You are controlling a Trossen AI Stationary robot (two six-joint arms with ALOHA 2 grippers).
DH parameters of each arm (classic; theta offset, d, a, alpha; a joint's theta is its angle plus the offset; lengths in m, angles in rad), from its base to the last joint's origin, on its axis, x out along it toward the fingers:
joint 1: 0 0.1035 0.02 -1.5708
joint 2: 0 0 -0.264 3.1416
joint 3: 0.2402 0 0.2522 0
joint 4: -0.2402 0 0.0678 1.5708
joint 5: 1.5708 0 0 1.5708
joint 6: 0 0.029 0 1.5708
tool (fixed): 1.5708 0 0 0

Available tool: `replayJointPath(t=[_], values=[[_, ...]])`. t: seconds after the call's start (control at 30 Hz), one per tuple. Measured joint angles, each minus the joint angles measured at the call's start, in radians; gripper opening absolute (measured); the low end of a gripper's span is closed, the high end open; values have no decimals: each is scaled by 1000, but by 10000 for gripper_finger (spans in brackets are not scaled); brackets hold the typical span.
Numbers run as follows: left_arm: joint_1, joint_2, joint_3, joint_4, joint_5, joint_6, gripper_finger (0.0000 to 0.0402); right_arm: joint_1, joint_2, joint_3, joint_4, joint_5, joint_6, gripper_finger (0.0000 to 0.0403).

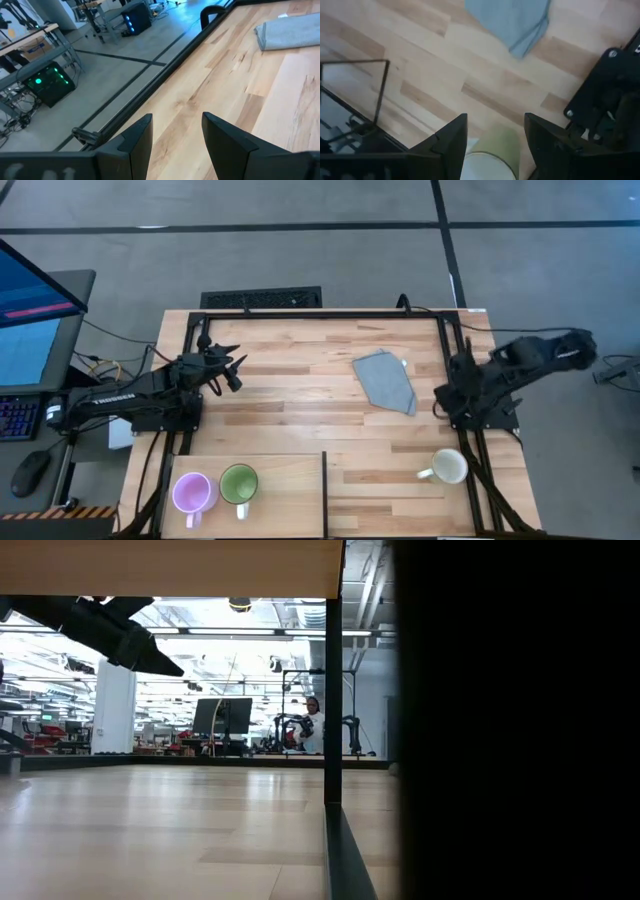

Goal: Stack small to large cups/mugs on shelf
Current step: Put the light green mug on the shelf

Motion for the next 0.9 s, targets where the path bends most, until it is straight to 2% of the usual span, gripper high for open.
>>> replayJointPath(t=[0.17, 0.4, 0.53, 0.63, 0.9], values=[[0, 0, 0, 1, 0, -5, 163, 267, 60, 0, 2, 72, 245, 216], [0, 0, 0, 2, 0, -7, 163, 589, 204, 0, 3, 74, 676, 216], [0, 0, 0, 3, 0, -13, 163, 737, 288, -1, 8, 74, 889, 216], [0, 0, 0, 3, 0, -19, 163, 783, 346, -1, 50, 71, 910, 216], [0, 0, 0, 3, 0, -56, 163, 785, 434, -1, 90, 47, 910, 216]])
